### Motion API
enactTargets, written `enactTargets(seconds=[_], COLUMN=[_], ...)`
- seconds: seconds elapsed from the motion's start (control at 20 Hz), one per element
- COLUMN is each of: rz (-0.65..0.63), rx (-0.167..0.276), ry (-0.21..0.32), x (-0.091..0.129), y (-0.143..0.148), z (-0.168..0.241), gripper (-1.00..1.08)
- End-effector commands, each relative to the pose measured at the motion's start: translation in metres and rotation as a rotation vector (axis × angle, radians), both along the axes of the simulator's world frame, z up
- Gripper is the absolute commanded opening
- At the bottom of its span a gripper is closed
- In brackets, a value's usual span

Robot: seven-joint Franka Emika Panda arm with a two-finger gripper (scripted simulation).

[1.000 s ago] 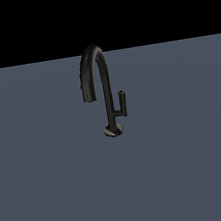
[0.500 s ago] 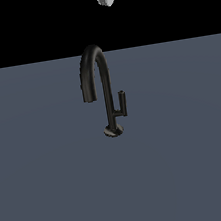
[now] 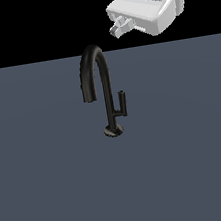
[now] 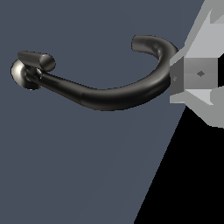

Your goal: Turn on the faucet by rotating a designated handle.

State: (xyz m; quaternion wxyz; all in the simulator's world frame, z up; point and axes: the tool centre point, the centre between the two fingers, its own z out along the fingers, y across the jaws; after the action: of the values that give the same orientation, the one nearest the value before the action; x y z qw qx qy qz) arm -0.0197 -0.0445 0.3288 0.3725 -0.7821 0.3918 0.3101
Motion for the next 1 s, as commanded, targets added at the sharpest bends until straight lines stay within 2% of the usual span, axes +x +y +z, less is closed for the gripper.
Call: enactTargets(seconds=[0.0,0.65,0.95], rz=[-0.057,-0.361,-0.475], rx=[0.056,0.349,0.459], ry=[0.042,0.27,0.357], x=[0.01,0.046,0.053], y=[-0.005,-0.019,-0.018], z=[-0.016,-0.113,-0.152], gripper=[-1.0,-1.0,-1.0])
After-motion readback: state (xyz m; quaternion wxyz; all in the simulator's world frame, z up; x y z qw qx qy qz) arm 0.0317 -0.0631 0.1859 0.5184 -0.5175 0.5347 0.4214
